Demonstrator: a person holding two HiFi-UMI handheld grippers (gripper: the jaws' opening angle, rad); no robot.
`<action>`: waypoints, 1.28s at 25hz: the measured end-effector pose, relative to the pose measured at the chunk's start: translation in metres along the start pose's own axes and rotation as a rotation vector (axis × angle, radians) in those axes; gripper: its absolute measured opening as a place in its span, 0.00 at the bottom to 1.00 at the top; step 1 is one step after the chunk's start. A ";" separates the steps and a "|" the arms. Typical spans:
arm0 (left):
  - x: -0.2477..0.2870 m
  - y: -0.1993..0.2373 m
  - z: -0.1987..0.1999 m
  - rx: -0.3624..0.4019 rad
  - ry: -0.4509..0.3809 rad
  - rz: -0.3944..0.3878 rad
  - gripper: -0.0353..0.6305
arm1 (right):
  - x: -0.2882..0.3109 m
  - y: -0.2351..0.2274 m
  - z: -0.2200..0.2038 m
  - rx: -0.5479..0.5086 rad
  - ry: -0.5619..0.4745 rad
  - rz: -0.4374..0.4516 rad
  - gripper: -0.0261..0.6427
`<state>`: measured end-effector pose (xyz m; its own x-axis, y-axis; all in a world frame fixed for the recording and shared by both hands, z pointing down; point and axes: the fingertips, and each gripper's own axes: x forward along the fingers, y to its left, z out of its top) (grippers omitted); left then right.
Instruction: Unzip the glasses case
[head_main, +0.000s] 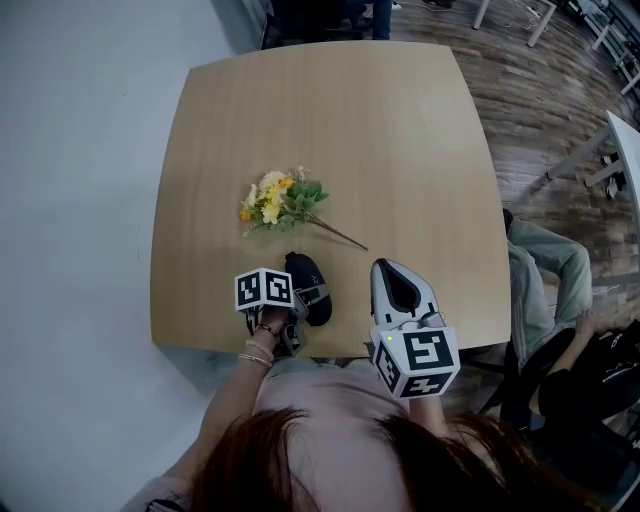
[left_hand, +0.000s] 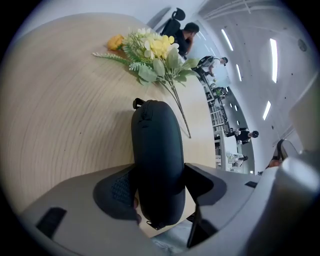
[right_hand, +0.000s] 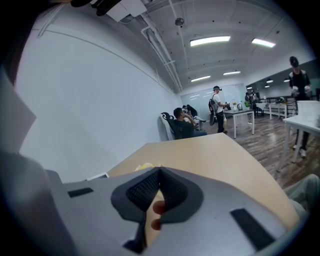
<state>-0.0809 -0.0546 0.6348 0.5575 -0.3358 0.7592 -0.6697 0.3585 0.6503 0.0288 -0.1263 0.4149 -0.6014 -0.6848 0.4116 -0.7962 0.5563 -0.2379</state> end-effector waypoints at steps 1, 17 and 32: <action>0.000 0.000 0.000 -0.001 0.006 0.001 0.49 | 0.000 -0.001 0.000 0.004 -0.001 -0.002 0.06; 0.000 0.000 -0.001 0.015 0.034 -0.035 0.47 | 0.000 0.000 -0.004 0.009 -0.005 -0.041 0.06; -0.043 -0.049 0.031 0.101 -0.132 -0.185 0.46 | -0.010 0.017 -0.004 -0.006 -0.020 -0.050 0.06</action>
<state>-0.0871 -0.0849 0.5699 0.6105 -0.5009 0.6135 -0.6120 0.1934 0.7669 0.0213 -0.1078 0.4104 -0.5619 -0.7211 0.4054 -0.8250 0.5239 -0.2119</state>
